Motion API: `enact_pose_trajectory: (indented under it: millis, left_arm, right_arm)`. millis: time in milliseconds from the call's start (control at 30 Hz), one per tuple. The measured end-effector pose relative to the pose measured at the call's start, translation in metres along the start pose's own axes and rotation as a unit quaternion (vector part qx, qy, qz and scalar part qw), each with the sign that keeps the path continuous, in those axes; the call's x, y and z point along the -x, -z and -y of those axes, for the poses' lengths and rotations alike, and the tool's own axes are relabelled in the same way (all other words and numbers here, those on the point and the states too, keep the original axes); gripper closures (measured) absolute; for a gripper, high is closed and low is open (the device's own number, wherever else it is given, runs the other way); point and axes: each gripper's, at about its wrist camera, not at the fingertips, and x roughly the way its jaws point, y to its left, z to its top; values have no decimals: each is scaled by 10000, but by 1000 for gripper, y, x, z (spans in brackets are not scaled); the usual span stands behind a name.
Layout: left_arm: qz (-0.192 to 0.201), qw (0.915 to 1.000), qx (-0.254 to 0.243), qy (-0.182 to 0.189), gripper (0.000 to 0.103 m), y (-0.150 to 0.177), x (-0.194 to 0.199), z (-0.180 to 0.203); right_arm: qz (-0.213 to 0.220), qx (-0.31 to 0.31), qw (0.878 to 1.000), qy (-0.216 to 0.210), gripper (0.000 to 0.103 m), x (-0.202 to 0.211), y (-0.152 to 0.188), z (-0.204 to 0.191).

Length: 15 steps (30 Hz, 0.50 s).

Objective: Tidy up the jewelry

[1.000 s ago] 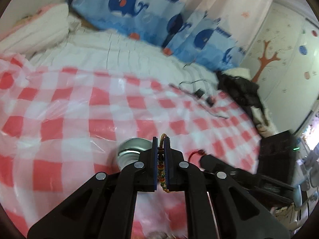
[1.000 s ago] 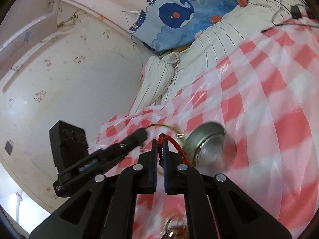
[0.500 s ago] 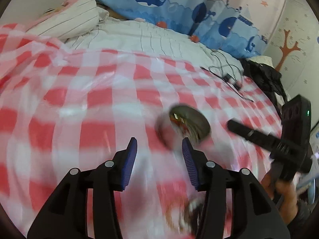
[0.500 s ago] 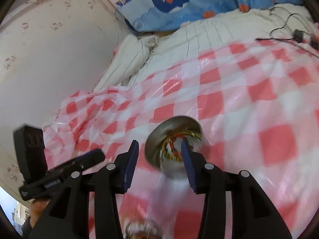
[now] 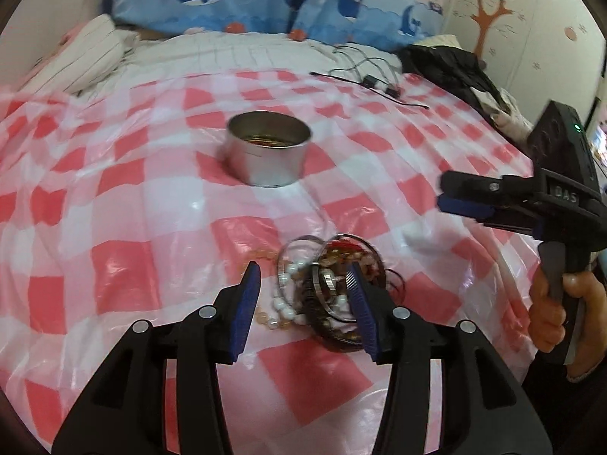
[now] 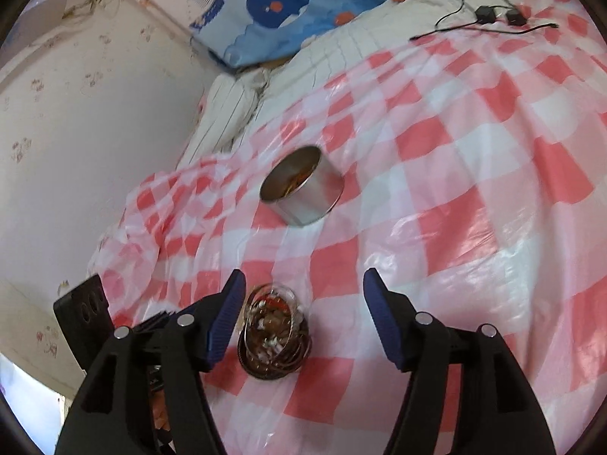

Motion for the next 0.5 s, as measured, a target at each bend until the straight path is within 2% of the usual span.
enact_pose_trajectory:
  millis: [67,200,433,467,500]
  left_arm:
    - [14,10000,-49,68,58,-1,-3,4]
    - [-31,9994,62,347,58,-6,-13,6]
    - [-408,9949,516,760,59,-3,-35,-5]
    - [-469,9947,517,755,69,-2,-37,-5]
    - [-515,9961,451,562,78,-1,-38,-5]
  right_arm:
    - [-39,-78,9999,-99,36,-4,0,1]
    - [-16,-309,9993,-212,34,-4,-3,12]
    - [-61,-437,9987,-266,32,-7,-6,17]
    - [-66,-435,9987,-267,31,-8,-6,17]
    - [-68,-434,9987,-275,30,-8,-6,17]
